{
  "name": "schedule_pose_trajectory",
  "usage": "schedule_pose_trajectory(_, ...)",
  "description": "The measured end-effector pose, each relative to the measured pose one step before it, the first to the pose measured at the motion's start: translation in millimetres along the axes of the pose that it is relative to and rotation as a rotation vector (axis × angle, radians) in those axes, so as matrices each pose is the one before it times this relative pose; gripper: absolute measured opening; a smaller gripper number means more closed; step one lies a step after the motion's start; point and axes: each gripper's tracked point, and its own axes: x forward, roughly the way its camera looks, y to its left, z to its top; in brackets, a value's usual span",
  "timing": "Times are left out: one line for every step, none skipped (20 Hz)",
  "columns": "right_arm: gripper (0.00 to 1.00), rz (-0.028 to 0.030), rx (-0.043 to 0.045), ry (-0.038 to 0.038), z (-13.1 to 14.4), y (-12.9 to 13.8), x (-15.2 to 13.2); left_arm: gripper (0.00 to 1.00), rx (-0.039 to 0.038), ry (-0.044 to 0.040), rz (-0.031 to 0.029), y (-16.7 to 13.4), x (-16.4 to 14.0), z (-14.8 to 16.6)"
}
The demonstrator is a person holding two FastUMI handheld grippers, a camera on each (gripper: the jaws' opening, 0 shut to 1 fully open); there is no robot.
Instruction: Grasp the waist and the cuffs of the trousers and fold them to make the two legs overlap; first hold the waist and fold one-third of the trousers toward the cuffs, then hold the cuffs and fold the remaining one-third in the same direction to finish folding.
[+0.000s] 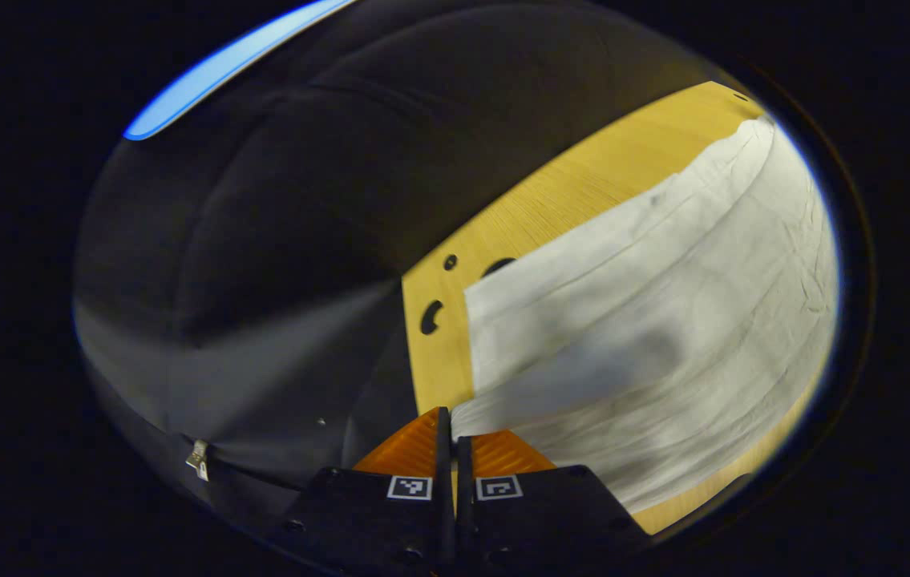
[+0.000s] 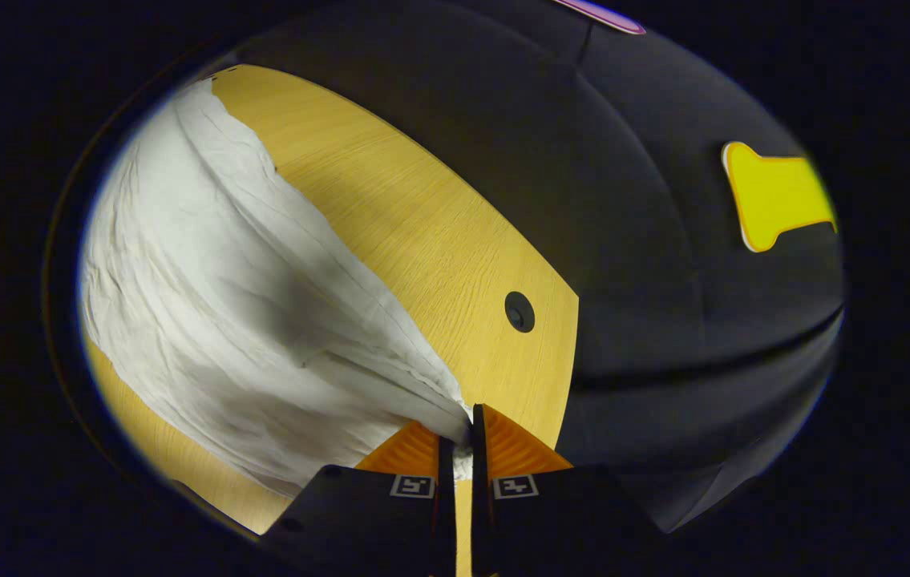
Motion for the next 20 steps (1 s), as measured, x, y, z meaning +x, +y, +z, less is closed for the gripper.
schedule_pose_trajectory(0.16,-0.00880,0.03014,-0.00141,-0.33,-1.93,-0.57,0.06,-0.02179,0.00386,-0.03318,-10.05,1.20,-0.06)
schedule_pose_trajectory(0.23,-0.00580,0.03250,-0.00920,1.19,-1.19,-0.97,0.10,-0.02831,0.00461,-0.02027,-4.90,-6.34,-3.67)
schedule_pose_trajectory(0.37,-0.00007,0.03473,-0.00829,-0.57,-2.00,-2.84,0.12,-0.03218,0.00618,-0.01625,-3.50,-3.06,-4.42)
schedule_pose_trajectory(0.61,0.00838,0.03546,-0.00654,-1.90,-1.87,-1.19,0.31,-0.03494,0.00510,-0.00553,-0.35,-7.43,-5.99)
schedule_pose_trajectory(0.86,0.00415,0.03475,-0.00014,-3.27,0.97,-2.99,0.40,-0.03197,0.00816,0.00526,1.98,-5.44,-6.50)
schedule_pose_trajectory(0.93,0.00605,0.04209,-0.00179,-2.12,-1.08,-5.29,0.48,-0.03938,-0.00029,-0.00121,2.57,-7.56,-4.95)
schedule_pose_trajectory(0.95,-0.00117,0.04734,-0.00336,-2.91,-3.88,-6.08,0.64,-0.04363,-0.00699,0.00792,4.01,-5.66,-1.28)
schedule_pose_trajectory(0.98,0.00847,0.05561,-0.00843,-2.17,-1.31,-5.33,0.80,-0.05034,-0.01047,-0.00480,0.95,-14.04,-3.56)
schedule_pose_trajectory(0.98,0.00380,0.05818,-0.01047,-0.17,-1.01,-6.94,0.96,-0.05400,-0.01562,0.00177,0.95,-14.52,-1.30)
schedule_pose_trajectory(0.98,0.00197,0.05819,-0.01120,-1.14,-2.28,-7.20,0.97,-0.04657,-0.02122,0.00859,4.42,-12.71,0.19)
schedule_pose_trajectory(0.98,0.00516,0.06220,-0.01246,-1.38,-0.01,-6.71,0.97,-0.04642,-0.02591,0.00884,4.18,-14.51,2.15)
schedule_pose_trajectory(0.98,0.00973,0.07180,-0.02255,0.31,1.35,-8.20,0.97,-0.03947,-0.03011,0.00907,3.03,-17.03,4.15)
schedule_pose_trajectory(0.98,0.01683,0.07885,-0.04786,5.20,3.01,-5.73,0.96,-0.03114,-0.02819,0.00345,3.59,-16.24,5.55)
schedule_pose_trajectory(0.98,0.01992,0.06609,-0.04233,6.73,4.10,-6.51,0.96,-0.02277,-0.01708,-0.01653,0.37,-14.77,1.68)
schedule_pose_trajectory(0.98,-0.00213,0.04816,-0.02362,2.64,-1.07,-5.06,0.96,-0.01931,-0.01020,-0.00764,0.87,-14.17,0.55)
schedule_pose_trajectory(0.98,-0.00065,0.03702,-0.00740,-1.54,0.14,-3.82,0.96,-0.01936,-0.01234,0.00095,3.33,-13.10,2.25)
schedule_pose_trajectory(0.98,0.00971,0.03701,0.00325,-6.59,2.88,3.25,0.96,-0.02178,-0.01068,0.00379,1.05,-13.04,1.02)
schedule_pose_trajectory(0.98,0.01175,0.03642,0.01422,-7.70,2.79,2.95,0.97,-0.02048,-0.01351,0.00245,1.92,-11.17,1.05)
schedule_pose_trajectory(0.98,0.00131,0.03412,0.00016,-7.17,0.50,2.67,0.97,-0.01874,-0.01591,-0.00655,-0.16,-14.23,2.00)
schedule_pose_trajectory(0.98,-0.00201,0.03249,-0.00898,-1.19,0.05,1.16,0.97,-0.01734,-0.01493,-0.00835,-2.65,-17.05,-0.41)
